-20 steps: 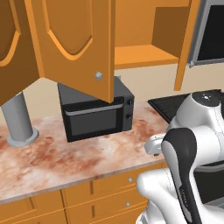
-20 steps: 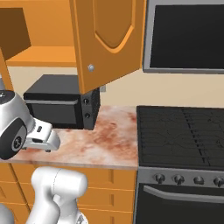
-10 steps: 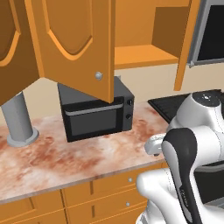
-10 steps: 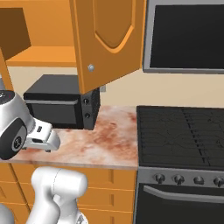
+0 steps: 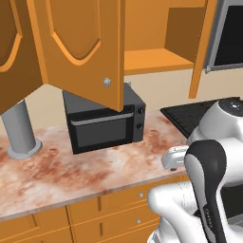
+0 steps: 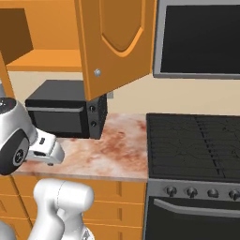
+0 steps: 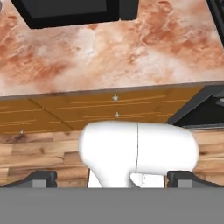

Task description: Close all open cabinet doors.

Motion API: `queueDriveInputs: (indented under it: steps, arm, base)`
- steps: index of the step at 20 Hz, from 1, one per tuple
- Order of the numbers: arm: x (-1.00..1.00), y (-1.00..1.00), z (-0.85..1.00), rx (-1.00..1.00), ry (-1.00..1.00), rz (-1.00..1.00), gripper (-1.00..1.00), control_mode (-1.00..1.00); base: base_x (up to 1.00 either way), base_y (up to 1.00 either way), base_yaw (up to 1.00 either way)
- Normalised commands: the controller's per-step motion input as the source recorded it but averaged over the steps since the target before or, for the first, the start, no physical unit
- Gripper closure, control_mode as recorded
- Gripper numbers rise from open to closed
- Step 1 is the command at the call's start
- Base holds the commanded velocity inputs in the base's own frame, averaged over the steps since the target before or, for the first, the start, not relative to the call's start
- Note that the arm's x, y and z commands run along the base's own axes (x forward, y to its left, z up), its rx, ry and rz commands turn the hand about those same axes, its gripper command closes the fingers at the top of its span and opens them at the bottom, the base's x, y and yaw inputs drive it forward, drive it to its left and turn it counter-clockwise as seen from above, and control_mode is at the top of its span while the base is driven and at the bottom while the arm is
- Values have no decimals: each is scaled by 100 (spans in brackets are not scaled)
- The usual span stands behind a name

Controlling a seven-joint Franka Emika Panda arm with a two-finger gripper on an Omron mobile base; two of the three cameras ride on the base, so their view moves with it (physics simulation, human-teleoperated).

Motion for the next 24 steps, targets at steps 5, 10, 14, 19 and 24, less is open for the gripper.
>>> queueDriveInputs:
  steps: [5, 10, 14, 19, 24]
  arm:
    - [-1, -65, 96, 30, -44, 3, -100, -100]
    - [0, -60, 100, 26, -33, 2, -100, -100]
    - [-2, -36, 100, 21, -33, 0, -100, -100]
    - [-2, -29, 100, 14, -31, 1, -100, -100]
    - [8, -68, 72, 10, -22, 0, -100, -100]
  base:
    - [0, 0, 0]
    - [0, 0, 0]
    - [0, 0, 0]
    - [0, 0, 0]
    - [0, 0, 0]
